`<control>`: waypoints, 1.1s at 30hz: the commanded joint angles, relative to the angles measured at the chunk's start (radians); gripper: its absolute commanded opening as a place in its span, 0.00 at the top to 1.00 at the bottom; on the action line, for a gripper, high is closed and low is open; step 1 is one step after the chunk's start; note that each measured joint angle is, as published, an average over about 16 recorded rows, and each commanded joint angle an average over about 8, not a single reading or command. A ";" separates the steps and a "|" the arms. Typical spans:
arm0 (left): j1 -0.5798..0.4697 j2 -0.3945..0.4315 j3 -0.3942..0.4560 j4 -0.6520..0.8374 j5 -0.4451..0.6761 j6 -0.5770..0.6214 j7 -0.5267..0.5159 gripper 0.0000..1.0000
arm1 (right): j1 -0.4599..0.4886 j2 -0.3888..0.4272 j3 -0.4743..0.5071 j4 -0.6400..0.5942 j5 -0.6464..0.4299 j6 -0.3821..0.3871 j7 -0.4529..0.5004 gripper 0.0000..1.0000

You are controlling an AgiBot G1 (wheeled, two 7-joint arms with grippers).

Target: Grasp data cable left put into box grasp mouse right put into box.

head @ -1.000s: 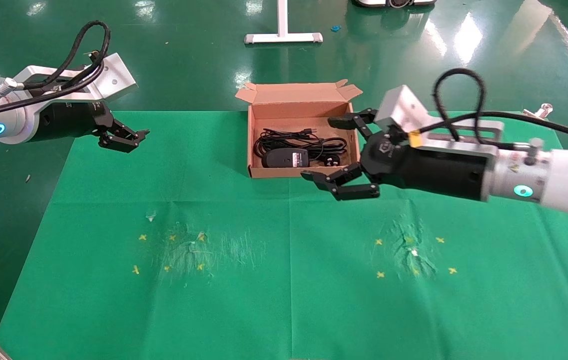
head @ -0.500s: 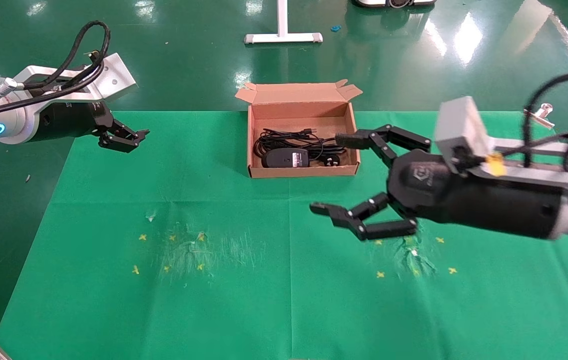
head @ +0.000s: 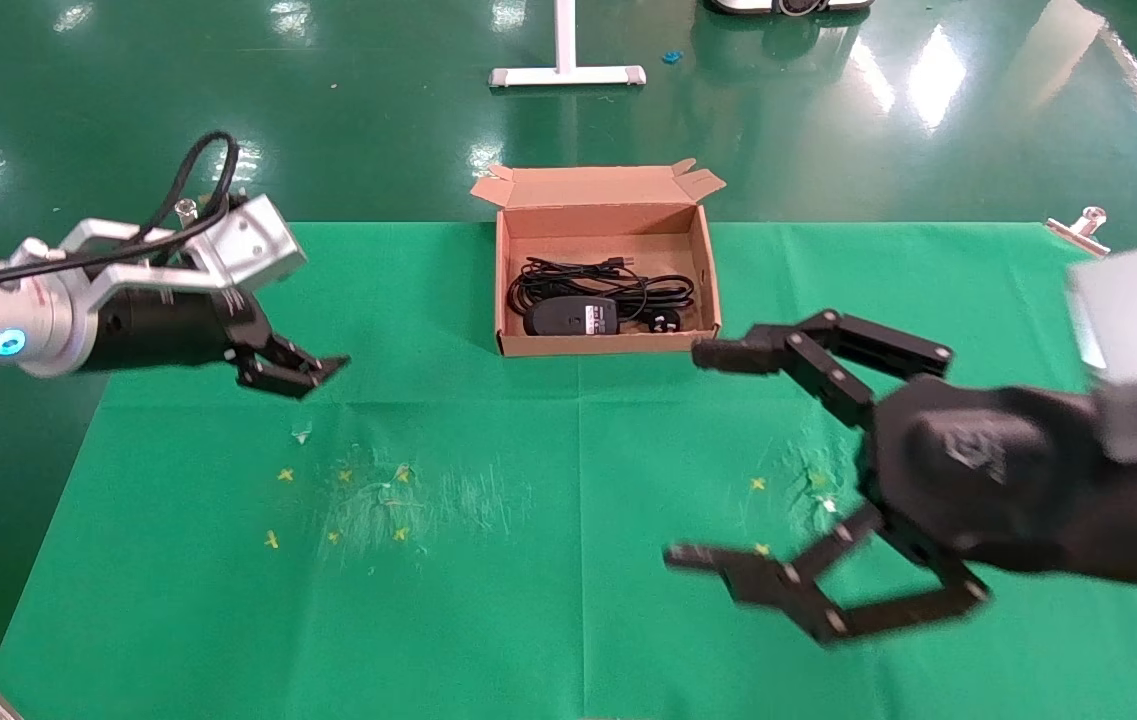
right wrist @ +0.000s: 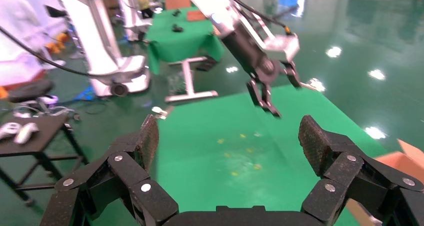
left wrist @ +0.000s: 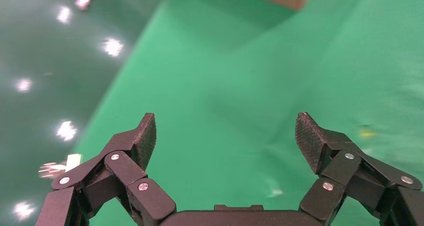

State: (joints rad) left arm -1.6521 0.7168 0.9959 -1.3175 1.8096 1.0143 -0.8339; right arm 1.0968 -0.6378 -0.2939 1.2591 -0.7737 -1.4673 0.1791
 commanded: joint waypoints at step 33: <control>0.416 -0.076 -0.516 0.024 -0.777 0.347 0.465 0.00 | -0.021 0.027 0.012 0.024 0.045 -0.028 0.007 0.00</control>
State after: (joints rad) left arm -1.2364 0.6408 0.4803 -1.2935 1.0329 1.3608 -0.3687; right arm 1.0756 -0.6105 -0.2823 1.2831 -0.7290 -1.4952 0.1861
